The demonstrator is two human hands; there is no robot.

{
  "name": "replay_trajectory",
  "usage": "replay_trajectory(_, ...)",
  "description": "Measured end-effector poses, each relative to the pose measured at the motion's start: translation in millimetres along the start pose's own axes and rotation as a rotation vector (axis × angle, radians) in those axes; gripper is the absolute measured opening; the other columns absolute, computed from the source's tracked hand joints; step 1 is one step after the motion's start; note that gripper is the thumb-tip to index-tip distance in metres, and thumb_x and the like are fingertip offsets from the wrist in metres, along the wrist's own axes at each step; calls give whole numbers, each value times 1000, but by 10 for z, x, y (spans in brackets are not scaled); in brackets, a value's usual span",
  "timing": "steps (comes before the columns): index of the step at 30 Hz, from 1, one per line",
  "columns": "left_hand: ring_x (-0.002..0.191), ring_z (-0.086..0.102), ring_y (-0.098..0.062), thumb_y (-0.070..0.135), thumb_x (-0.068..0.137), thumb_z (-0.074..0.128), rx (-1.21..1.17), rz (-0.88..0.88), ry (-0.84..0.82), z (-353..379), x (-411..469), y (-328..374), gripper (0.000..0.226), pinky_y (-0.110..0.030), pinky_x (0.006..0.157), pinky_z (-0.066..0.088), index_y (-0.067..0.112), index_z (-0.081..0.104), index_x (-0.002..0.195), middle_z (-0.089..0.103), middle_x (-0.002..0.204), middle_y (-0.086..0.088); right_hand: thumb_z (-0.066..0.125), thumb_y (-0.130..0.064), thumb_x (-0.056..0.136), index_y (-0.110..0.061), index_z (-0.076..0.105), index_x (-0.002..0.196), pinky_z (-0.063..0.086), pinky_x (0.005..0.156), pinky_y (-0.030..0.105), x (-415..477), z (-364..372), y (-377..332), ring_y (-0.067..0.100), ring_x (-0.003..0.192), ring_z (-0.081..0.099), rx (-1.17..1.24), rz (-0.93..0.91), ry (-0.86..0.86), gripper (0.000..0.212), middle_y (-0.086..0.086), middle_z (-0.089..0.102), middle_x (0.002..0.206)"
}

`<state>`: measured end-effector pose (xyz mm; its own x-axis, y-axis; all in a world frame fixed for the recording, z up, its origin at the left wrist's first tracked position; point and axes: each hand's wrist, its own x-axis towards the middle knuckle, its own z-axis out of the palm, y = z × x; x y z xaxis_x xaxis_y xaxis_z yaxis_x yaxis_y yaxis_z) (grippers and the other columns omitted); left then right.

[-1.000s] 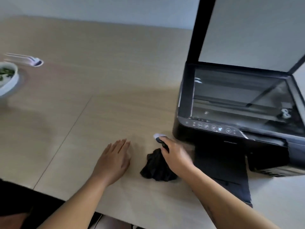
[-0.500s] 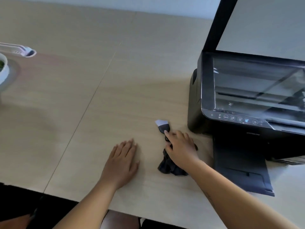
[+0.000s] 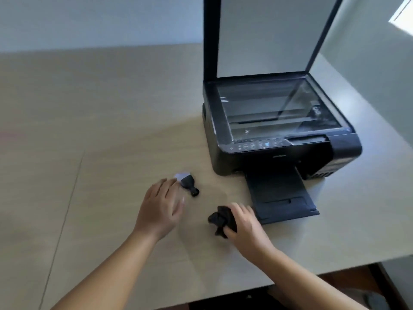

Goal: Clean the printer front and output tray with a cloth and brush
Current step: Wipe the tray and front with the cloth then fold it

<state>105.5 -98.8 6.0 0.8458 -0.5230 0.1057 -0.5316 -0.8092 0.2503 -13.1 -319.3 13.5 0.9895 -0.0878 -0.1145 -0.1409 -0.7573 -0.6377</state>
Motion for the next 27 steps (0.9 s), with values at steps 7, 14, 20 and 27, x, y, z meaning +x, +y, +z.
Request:
replay_trajectory(7,118,52,-34,30,94,50,-82,205,317,-506,981,679,40,-44,102,41,5,56,124,59,126,-12,64,-12,85,-11,48,133,40,99,35,435,-903,873,31,116,50,65,443,626,51,14,51,128)
replay_trajectory(14,130,44,-22,38,93,49,-212,91,184,-468,1712,1312,46,-35,109,33,13,53,131,51,141,-6,68,-38,78,-8,60,114,50,83,41,798,-393,910,35,104,56,-254,74,359,47,14,61,114)
replay_trajectory(20,145,25,-21,54,92,33,-23,-5,38,-285,1942,1500,62,-38,119,15,23,38,145,32,156,-1,62,-27,81,-29,52,134,46,99,43,461,-800,1622,30,128,45,-267,18,295,53,7,50,138)
replay_trajectory(27,145,24,-21,57,90,28,92,-29,54,-240,1947,1507,60,-41,119,16,32,39,143,31,157,3,61,-40,80,-26,61,122,41,103,43,725,-433,1123,35,123,52,-271,-177,249,44,13,58,128)
